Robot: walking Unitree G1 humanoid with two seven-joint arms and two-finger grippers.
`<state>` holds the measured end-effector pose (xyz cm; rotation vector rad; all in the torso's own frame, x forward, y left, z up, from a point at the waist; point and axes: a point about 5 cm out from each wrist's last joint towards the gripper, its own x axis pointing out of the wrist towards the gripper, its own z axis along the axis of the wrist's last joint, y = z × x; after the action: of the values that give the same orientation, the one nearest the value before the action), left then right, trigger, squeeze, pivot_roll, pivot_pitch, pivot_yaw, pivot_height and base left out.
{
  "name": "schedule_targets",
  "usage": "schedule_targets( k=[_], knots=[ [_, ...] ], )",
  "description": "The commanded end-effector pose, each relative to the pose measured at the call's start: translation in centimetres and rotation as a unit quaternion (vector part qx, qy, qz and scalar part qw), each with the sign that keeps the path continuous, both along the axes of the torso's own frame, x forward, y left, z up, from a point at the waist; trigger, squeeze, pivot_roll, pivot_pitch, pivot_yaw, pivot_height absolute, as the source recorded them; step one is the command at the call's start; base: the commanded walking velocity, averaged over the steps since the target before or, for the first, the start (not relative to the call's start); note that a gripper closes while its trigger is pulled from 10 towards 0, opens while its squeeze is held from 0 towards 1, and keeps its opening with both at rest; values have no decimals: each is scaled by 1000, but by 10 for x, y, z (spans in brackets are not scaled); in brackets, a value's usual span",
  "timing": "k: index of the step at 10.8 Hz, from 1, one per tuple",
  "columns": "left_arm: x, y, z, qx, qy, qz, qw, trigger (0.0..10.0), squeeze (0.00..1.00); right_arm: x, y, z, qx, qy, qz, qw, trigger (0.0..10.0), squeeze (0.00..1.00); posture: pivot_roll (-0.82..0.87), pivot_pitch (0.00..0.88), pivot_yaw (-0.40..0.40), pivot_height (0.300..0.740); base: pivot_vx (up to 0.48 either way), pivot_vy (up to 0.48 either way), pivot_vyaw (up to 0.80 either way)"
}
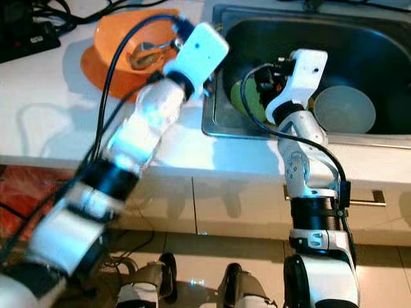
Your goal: Kitchen organization
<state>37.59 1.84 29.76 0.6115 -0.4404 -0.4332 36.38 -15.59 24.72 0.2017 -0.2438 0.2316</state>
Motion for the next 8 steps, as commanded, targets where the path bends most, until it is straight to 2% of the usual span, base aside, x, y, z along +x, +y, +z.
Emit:
schedule_targets(
  k=[1, 3, 5, 8],
  knots=[
    [-1, -9, 2, 15, -14, -8, 1000, 10000, 0, -3, 0, 1, 3, -3, 0, 1000, 10000, 0, 24, 215, -9, 740, 0, 0, 0],
    [10, -19, 4, 63, -30, 16, 997, 10000, 0, -5, 0, 1, 5, -2, -2, 1000, 10000, 0, 15, 218, -4, 740, 0, 0, 0],
    [16, -25, 5, 90, -33, 31, 995, 10000, 0, -7, 0, 0, 6, 0, -4, 1000, 10000, 0, 9, 222, -2, 740, 0, 0, 0],
    [24, -26, 6, 98, -26, 78, 992, 10000, 0, -10, -1, 0, 8, 2, -8, 1000, 10000, 0, -10, 229, 1, 740, 0, 0, 0]
  ],
)
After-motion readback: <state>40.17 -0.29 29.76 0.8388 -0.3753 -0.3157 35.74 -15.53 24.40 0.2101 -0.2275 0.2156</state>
